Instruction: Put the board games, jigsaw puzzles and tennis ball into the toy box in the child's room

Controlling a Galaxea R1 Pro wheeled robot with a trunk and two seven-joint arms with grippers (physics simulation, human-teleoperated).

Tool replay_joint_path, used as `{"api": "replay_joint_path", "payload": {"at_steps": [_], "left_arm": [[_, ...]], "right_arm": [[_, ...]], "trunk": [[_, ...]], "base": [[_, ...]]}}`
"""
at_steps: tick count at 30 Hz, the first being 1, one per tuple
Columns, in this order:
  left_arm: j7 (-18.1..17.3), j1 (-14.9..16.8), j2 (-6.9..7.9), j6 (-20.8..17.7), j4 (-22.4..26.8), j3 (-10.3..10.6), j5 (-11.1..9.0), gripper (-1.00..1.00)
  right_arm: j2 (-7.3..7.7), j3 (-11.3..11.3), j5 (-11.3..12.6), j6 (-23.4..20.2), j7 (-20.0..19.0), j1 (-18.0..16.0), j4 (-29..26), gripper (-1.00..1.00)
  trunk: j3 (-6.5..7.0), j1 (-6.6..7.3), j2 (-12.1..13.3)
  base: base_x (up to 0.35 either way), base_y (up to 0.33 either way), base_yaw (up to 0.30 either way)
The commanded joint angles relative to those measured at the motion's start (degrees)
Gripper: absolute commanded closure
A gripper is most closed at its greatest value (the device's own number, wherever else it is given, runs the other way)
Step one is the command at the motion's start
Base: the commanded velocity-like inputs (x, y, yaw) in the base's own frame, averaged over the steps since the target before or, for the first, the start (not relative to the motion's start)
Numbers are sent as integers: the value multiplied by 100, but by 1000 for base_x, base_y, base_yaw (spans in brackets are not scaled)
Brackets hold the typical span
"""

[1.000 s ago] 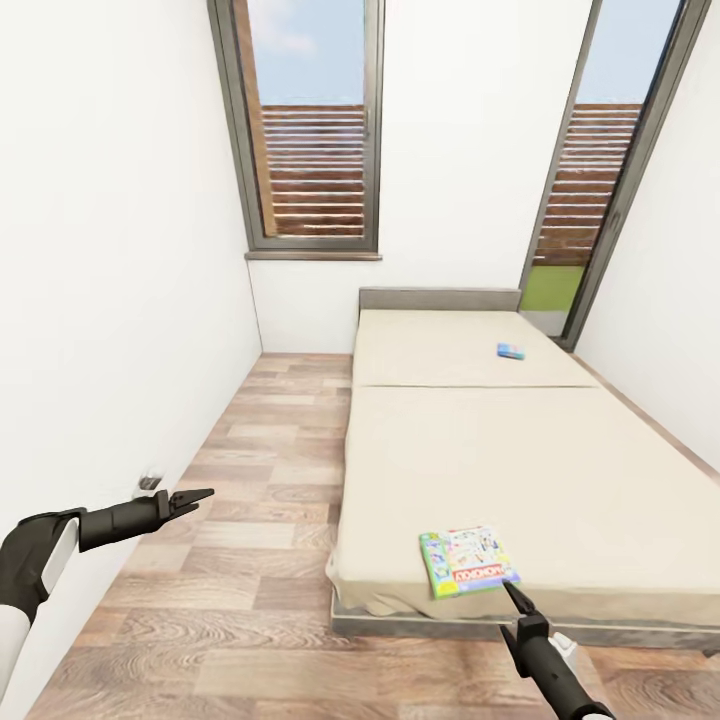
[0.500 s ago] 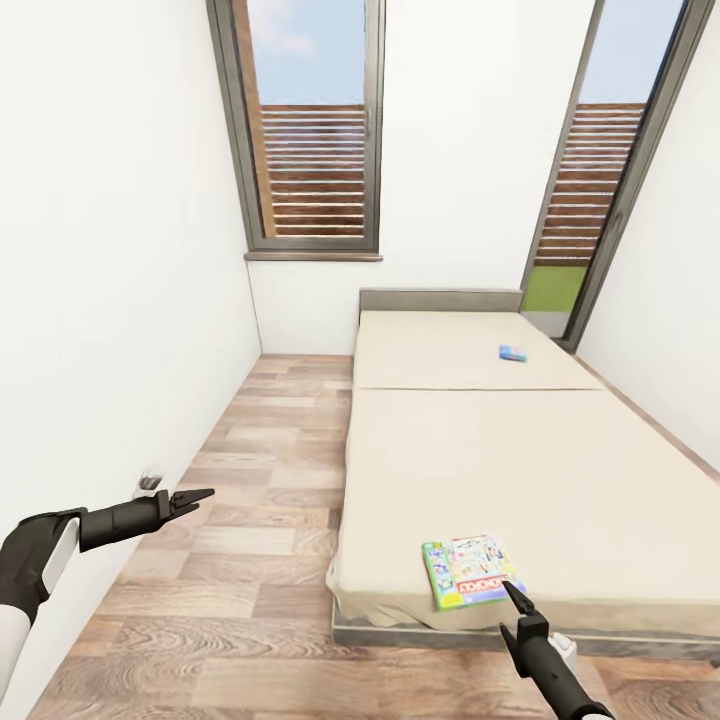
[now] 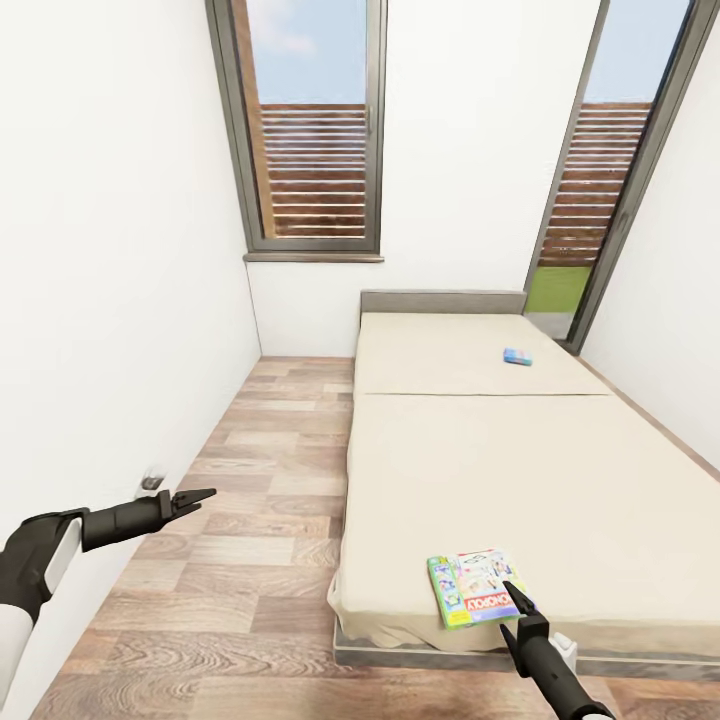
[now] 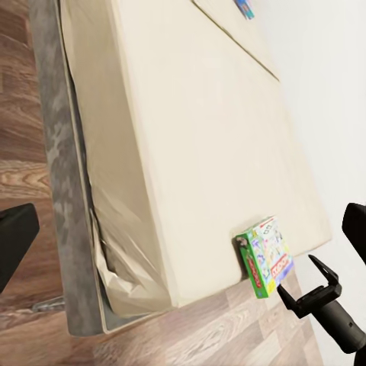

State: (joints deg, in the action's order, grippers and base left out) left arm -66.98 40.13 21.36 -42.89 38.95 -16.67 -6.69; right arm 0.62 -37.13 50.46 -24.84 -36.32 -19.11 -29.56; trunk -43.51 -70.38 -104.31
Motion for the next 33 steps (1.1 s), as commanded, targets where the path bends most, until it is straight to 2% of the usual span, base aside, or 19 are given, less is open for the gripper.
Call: {"api": "replay_joint_path", "payload": {"at_steps": [1,18,21,33], "left_arm": [[-10,3,-3,-43,-1,-3,-17,-100],[-17,3,-16,-48,-1,-3,-17,-100],[-17,3,-18,-51,-1,-3,-17,-100],[-17,4,-18,-52,-1,-3,-17,-100]], "right_arm": [[-1,-21,34,-48,-7,-5,3,-100],[-2,-20,34,-39,-7,-5,3,-100],[-5,-20,34,-39,-7,-5,3,-100],[-9,-15,34,-39,-7,-5,3,-100]], "trunk": [[-5,1,-2],[-5,1,-2],[-59,-65,-123],[-95,-109,-203]], "base": [[4,1,0],[0,0,0],[0,0,0],[0,0,0]]}}
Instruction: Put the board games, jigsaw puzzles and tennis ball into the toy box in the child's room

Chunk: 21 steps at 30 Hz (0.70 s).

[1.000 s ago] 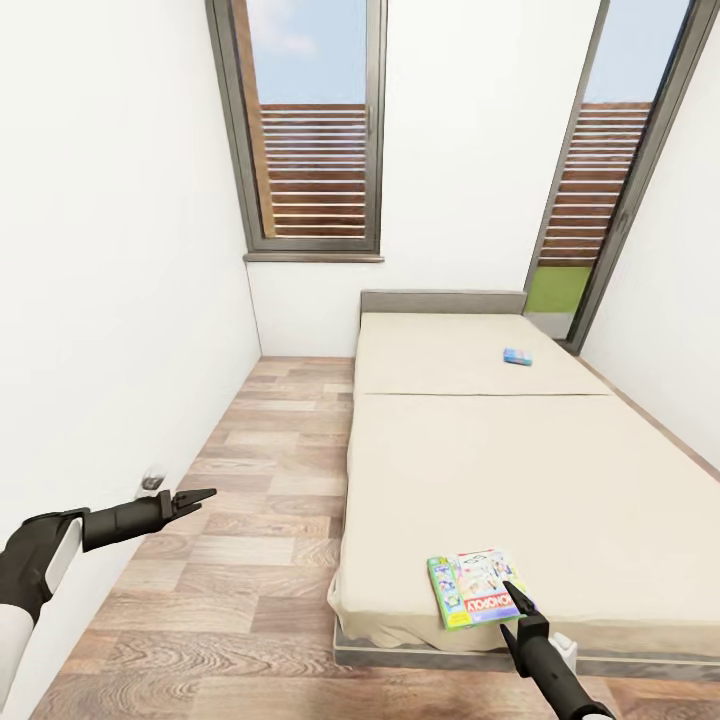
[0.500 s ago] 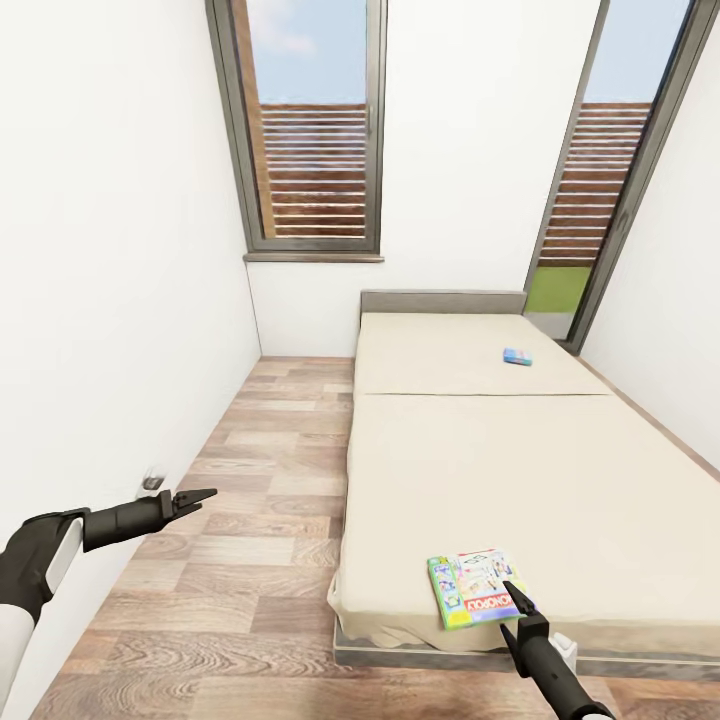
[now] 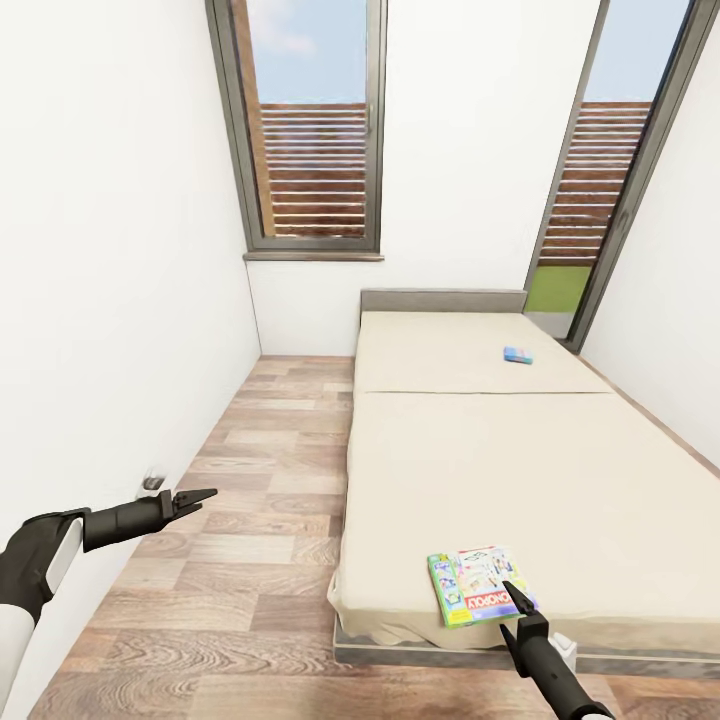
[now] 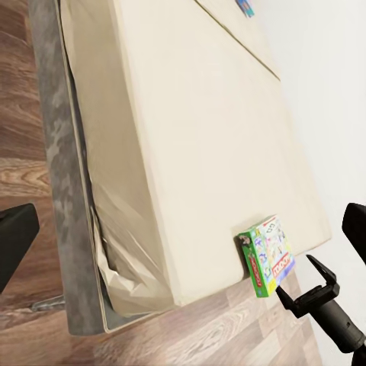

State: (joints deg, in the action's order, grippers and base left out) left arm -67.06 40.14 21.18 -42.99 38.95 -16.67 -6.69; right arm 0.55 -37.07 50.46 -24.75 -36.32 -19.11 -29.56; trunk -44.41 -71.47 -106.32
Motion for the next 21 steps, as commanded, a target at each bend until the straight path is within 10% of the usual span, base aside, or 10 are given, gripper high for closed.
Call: {"api": "replay_joint_path", "payload": {"at_steps": [1,21], "left_arm": [[-8,3,0,-43,-1,-3,-17,-100],[-8,3,0,-43,-1,-3,-17,-100]], "right_arm": [[-2,-20,34,-48,-7,-5,3,-100],[-3,-19,34,-48,-7,-5,3,-100]], "trunk": [[-5,1,-2],[-5,1,-2]], "base": [[0,0,0],[0,48,0]]}}
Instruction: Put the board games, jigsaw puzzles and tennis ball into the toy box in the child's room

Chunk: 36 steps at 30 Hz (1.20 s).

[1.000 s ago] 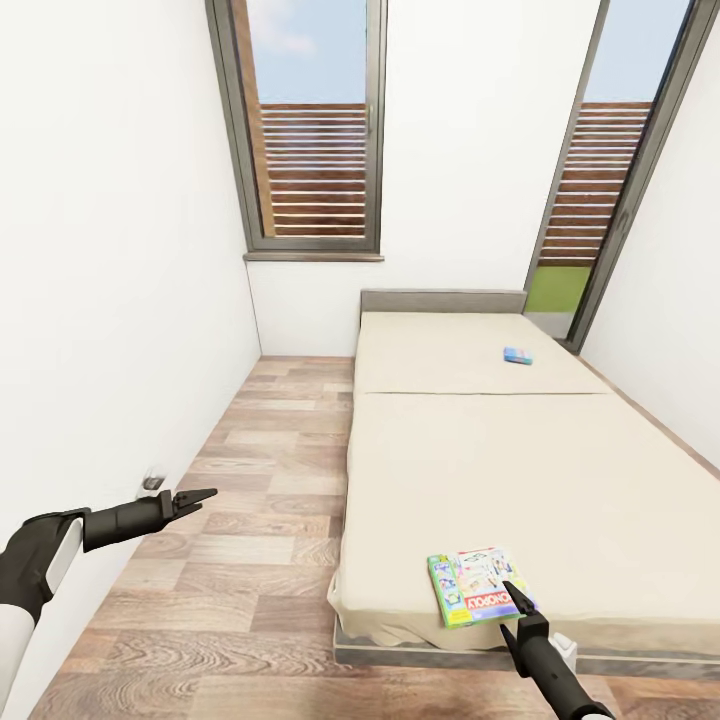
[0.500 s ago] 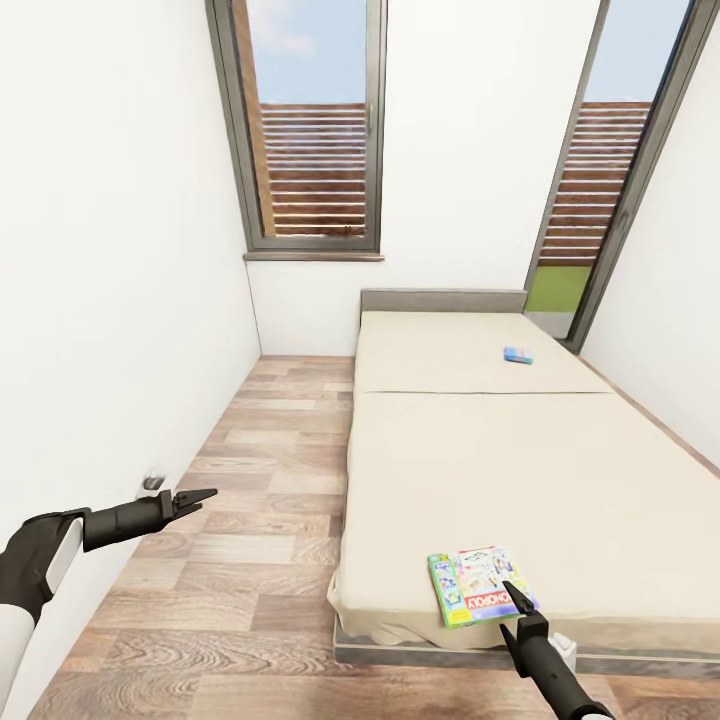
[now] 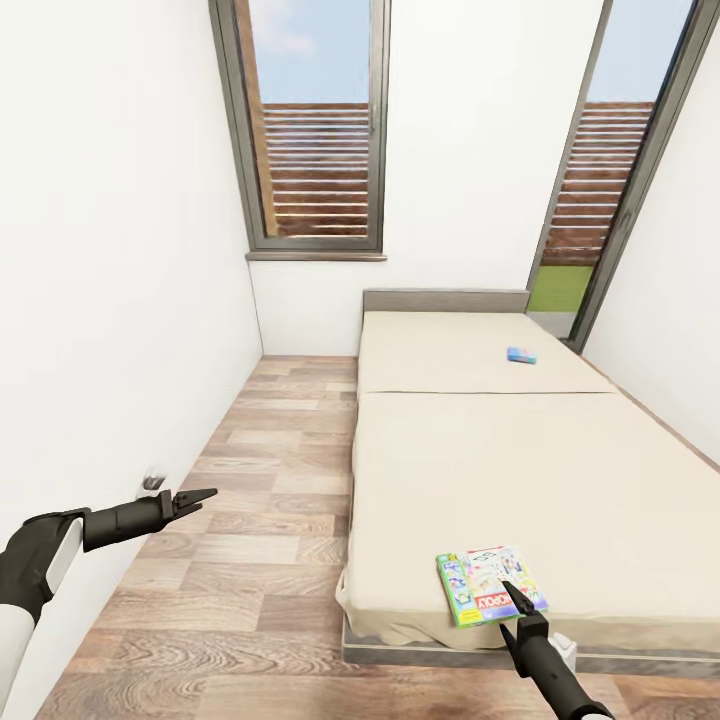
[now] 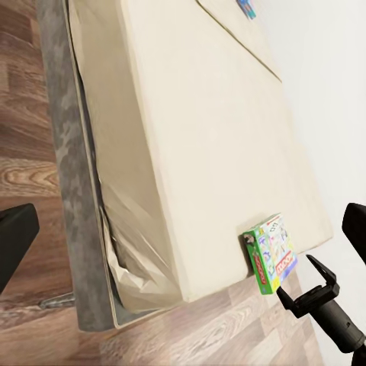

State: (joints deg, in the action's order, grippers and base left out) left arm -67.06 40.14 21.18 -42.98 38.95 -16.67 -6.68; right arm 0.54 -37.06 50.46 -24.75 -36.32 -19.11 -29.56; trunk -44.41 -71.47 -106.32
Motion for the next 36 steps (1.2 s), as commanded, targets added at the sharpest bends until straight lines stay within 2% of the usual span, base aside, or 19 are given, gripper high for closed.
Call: {"api": "replay_joint_path", "payload": {"at_steps": [1,29,30,36], "left_arm": [[-8,3,0,-43,-1,-3,-17,-100],[-8,2,-19,-42,-1,-3,-17,-100],[-8,2,-18,-43,-1,-3,-17,-100],[-8,3,-19,-51,-1,-3,-17,-100]], "right_arm": [[-1,-21,34,-48,-7,-5,3,-100],[-1,-21,26,-47,-7,-5,3,-100],[-1,-21,26,-47,-7,-5,3,100],[-1,-21,32,-48,0,-5,3,100]], "trunk": [[-5,1,-2],[-5,1,-2],[-5,1,-2],[-5,1,-2]], "base": [[0,3,0],[38,28,0],[0,0,0],[0,0,0]]}}
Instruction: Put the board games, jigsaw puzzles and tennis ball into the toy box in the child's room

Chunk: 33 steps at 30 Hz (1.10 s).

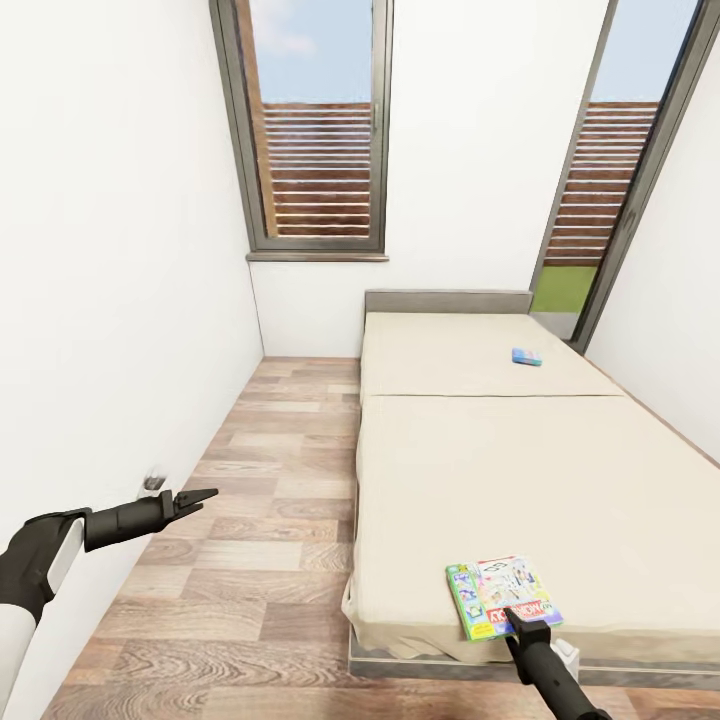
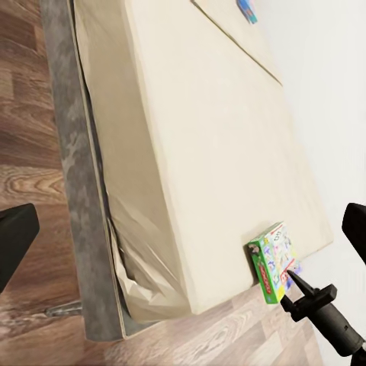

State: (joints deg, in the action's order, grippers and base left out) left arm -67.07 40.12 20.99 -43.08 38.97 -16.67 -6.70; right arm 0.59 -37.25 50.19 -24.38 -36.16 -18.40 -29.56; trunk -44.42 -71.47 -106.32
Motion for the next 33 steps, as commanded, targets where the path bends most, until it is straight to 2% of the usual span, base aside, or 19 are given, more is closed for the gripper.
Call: {"api": "replay_joint_path", "payload": {"at_steps": [1,7,17,26,27,28,30,33], "left_arm": [[-10,5,0,-63,-4,-3,-16,-100],[-10,5,-2,-236,8,-3,-16,-100],[-8,4,-7,-267,57,-3,-16,-100],[-1,5,-95,-292,58,6,-16,-100],[44,7,-226,-315,58,23,10,-100],[44,6,-226,-315,58,23,10,-100],[44,7,-227,-313,58,24,7,-100],[43,7,-227,-310,58,24,9,-100]], "right_arm": [[-5,-2,60,-86,-17,-76,3,100],[-6,-2,61,-85,-21,-76,3,100],[-6,-2,58,-85,-23,-76,3,100],[-6,-2,52,-85,-23,-76,3,100],[4,375,-6,-160,-6,-382,-292,100],[9,495,-5,-175,1,-386,-368,100],[50,993,6,-269,26,-398,-657,100],[80,1410,4,-411,40,-406,-910,100]], "trunk": [[14,23,38],[122,154,278],[301,374,680],[463,572,1040],[481,594,1081],[499,616,1121],[535,660,1201],[589,725,1321]], "base": [[0,0,0],[0,0,0],[0,0,0],[0,0,0],[0,0,0],[0,0,0],[0,0,0],[0,0,0]]}}
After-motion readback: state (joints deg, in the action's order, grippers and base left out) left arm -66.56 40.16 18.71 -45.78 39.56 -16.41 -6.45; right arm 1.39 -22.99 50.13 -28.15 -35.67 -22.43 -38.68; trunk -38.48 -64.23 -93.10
